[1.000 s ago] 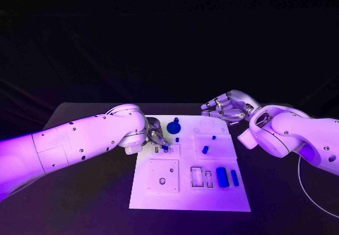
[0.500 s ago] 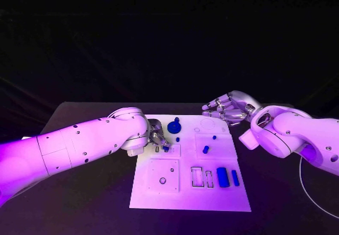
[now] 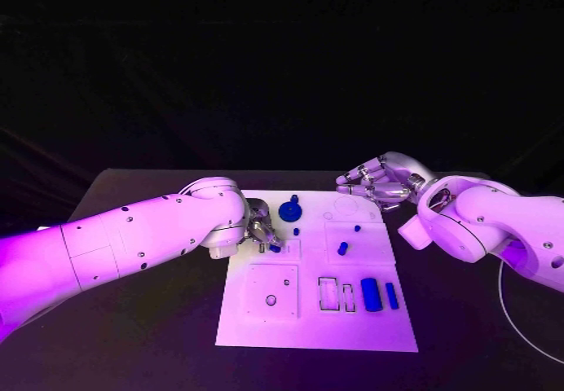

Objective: Assemble the parts on the task board

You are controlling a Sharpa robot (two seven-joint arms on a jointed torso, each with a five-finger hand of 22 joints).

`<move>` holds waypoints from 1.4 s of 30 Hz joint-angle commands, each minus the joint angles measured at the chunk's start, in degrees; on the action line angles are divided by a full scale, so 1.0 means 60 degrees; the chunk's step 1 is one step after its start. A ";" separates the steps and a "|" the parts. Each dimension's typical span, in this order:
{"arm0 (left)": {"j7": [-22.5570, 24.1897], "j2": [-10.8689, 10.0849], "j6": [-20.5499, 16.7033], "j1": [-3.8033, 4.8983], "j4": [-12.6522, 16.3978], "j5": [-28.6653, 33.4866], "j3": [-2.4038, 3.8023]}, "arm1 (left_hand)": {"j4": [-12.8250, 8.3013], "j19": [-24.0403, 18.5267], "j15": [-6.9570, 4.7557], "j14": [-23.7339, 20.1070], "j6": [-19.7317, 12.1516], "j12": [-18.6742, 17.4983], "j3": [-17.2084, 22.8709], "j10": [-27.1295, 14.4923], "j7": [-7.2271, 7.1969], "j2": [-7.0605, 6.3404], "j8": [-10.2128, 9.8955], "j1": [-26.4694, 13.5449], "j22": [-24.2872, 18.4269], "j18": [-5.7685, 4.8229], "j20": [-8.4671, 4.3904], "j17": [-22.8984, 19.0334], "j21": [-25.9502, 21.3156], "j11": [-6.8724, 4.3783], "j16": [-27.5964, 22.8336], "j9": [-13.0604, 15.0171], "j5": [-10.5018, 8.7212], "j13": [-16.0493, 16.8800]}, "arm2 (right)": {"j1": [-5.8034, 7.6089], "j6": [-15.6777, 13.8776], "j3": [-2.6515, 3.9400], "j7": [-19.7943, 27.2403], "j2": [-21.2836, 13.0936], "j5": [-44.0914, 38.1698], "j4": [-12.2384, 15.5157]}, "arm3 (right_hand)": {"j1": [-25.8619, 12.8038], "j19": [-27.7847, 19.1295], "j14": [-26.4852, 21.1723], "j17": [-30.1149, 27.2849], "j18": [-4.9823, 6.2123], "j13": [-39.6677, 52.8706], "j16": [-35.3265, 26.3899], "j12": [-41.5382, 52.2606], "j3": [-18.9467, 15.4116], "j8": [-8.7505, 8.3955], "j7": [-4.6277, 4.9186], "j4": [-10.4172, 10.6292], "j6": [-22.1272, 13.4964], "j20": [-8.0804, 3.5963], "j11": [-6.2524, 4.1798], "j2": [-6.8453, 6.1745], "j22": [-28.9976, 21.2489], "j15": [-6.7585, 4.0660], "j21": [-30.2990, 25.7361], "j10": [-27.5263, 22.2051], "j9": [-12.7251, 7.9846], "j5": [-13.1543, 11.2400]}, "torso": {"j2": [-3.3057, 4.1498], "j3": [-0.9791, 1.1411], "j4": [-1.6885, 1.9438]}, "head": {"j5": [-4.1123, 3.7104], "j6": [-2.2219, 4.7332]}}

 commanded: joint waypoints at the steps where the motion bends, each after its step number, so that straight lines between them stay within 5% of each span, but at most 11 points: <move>1: -0.0087 -0.0031 0.0668 -0.0075 -0.0013 -0.0122 -0.0060 | -0.1551 0.0312 -0.0022 0.1008 0.0007 0.0021 0.1582 0.0053 -0.0039 0.0003 0.0025 -0.0065 0.0345 -0.0168 0.0035 0.2514 0.0027 -0.0003 0.0029 0.0020 0.0017 0.0007 | -0.0007 0.0232 0.0000 -0.0019 0.0003 0.0068 -0.0003 | -0.0084 -0.0064 0.0492 0.0106 0.0067 -0.0008 -0.0046 0.0024 -0.0012 0.0049 0.0007 0.0062 0.0077 -0.0023 0.0012 -0.0039 -0.0009 0.0001 -0.0058 -0.0030 0.0015 -0.0019 | -0.0004 0.0001 -0.0001 | 0.0012 -0.0010; 16: -0.0084 0.0031 0.0660 -0.0078 -0.0016 -0.0157 -0.0059 | -0.1484 0.0344 -0.0047 0.1008 0.0114 0.0132 0.1506 0.0182 -0.0096 -0.0025 0.0114 -0.0337 0.0449 -0.0190 0.0018 0.2514 0.0094 -0.0038 0.0029 0.0092 -0.0004 0.0109 | -0.0007 0.0259 -0.0001 -0.0011 0.0001 0.0072 -0.0005 | -0.0100 -0.0075 0.0489 0.0084 0.0072 -0.0023 -0.0062 0.0010 -0.0023 0.0050 0.0006 0.0077 0.0080 -0.0023 0.0011 -0.0036 -0.0028 0.0000 -0.0069 -0.0038 0.0015 -0.0014 | 0.0003 0.0004 -0.0003 | 0.0014 -0.0028; 31: -0.0089 0.0304 0.0724 -0.0074 -0.0286 -0.0158 -0.0088 | -0.0645 0.0434 -0.0172 0.1008 0.0594 0.0372 -0.0059 0.0433 -0.0276 -0.0073 0.0132 -0.1708 0.0679 -0.0238 -0.0097 0.2514 0.0231 -0.0184 0.0029 0.0090 -0.0059 0.0352 | -0.0007 0.0192 -0.0001 0.0043 -0.0010 0.0061 0.0044 | -0.0176 -0.0087 0.0480 0.0041 0.0077 -0.0034 -0.0100 0.0016 -0.0076 0.0049 0.0001 0.0149 0.0081 -0.0025 0.0010 -0.0023 -0.0054 -0.0001 -0.0087 -0.0040 0.0016 -0.0035 | 0.0006 0.0007 -0.0013 | 0.0010 -0.0042; 42: -0.0098 0.0384 0.0727 -0.0072 -0.0394 -0.0160 -0.0103 | -0.0359 0.0491 -0.0201 0.1008 0.0771 0.0444 -0.0952 0.0524 -0.0311 0.0038 0.0069 -0.1959 0.0862 -0.0276 -0.0134 0.2514 0.0352 -0.0214 0.0029 0.0053 -0.0055 0.0445 | -0.0007 0.0189 -0.0001 0.0062 -0.0006 0.0070 0.0026 | -0.0209 -0.0093 0.0479 0.0031 0.0080 -0.0046 -0.0110 0.0012 -0.0113 0.0047 -0.0002 0.0180 0.0077 -0.0026 0.0010 -0.0031 -0.0067 -0.0002 -0.0096 -0.0045 0.0016 -0.0062 | 0.0001 0.0007 0.0002 | -0.0009 -0.0073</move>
